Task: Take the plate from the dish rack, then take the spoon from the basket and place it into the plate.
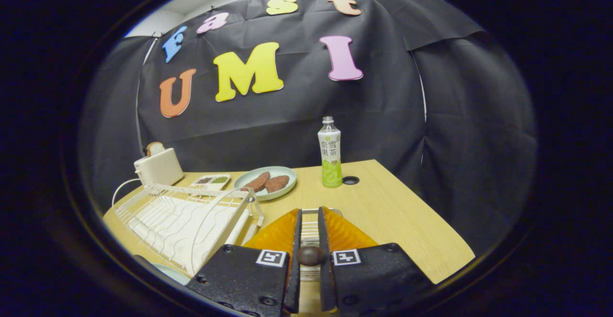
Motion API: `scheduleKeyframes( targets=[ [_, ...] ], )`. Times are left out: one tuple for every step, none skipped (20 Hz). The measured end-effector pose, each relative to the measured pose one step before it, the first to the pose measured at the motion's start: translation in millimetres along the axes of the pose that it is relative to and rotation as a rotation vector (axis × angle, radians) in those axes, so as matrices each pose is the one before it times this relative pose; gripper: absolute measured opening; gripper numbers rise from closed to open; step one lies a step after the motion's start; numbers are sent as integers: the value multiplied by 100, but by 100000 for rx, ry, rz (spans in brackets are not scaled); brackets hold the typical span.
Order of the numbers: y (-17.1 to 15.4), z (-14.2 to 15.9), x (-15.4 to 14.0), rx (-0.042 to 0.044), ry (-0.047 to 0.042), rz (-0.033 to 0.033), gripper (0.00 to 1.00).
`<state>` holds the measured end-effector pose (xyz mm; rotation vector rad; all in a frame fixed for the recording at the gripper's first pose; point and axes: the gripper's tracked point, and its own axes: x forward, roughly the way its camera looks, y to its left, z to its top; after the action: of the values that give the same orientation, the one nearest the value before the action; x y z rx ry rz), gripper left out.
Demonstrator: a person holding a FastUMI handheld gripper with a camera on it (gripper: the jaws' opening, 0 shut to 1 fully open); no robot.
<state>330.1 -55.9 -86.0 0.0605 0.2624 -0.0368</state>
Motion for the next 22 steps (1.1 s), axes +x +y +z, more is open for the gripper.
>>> scheduleKeyframes(
  targets=[
    [82, 956, -77, -50, -798, -2198, 22],
    [65, 914, -50, 29, -598, -1673, 21],
    [208, 1040, -65, 141, -1101, -1477, 21],
    [319, 902, -121, -399, -762, -604, 22],
    [133, 1007, -214, -1286, -1329, -1205, 21],
    [176, 992, -272, -1404, -1656, -979, 21],
    [295, 1106, -650, -1408, -2283, -652, 21],
    [357, 1298, -843, -1261, -2912, -232, 21],
    [458, 1219, -799, -989, -2843, 97, 21],
    [652, 892, -919, -1375, -1756, 456, 21],
    [534, 643, -981, -789, -2122, 6, 22],
    [591, 624, -991, -951, -1484, 126, 22],
    [754, 155, -934, -624, -382, 610, 21],
    [721, 75, -1086, 55, 92, 878, 21],
    [733, -167, -1126, 743, 492, 801, 21],
    [827, -311, -957, 521, 1226, 1778, 21],
    [929, -543, -718, 762, 1164, 1884, 21],
    [726, -635, -763, 843, 1523, 1250, 21],
    [817, -779, -790, 622, 1342, 1480, 21],
    [1012, -693, -823, 378, 1103, 1756, 21],
    [908, -756, -585, -201, 1013, 1600, 21],
    [661, -770, -571, -142, 827, 920, 21]
  ],
)
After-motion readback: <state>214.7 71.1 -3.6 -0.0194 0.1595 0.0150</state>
